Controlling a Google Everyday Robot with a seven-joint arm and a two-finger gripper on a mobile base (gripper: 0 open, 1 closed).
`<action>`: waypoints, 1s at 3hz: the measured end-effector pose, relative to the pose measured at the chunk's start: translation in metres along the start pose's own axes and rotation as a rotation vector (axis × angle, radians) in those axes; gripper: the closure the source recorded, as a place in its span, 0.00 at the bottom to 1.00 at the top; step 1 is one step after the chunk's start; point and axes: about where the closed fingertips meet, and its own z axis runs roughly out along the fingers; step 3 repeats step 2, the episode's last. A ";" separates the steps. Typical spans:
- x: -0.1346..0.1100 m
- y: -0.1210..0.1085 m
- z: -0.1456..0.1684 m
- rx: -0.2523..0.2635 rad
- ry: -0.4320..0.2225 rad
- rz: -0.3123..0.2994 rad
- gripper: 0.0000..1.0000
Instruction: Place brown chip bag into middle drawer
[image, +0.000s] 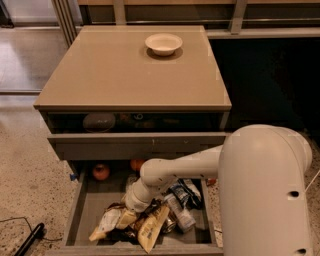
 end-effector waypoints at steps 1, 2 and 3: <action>0.000 0.000 0.000 0.000 0.000 0.000 0.00; 0.000 0.000 0.000 0.000 0.000 0.000 0.00; 0.000 0.000 0.000 0.000 0.000 0.000 0.00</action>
Offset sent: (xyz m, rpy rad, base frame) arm 0.0000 0.0000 0.0000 0.0000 0.0000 0.0000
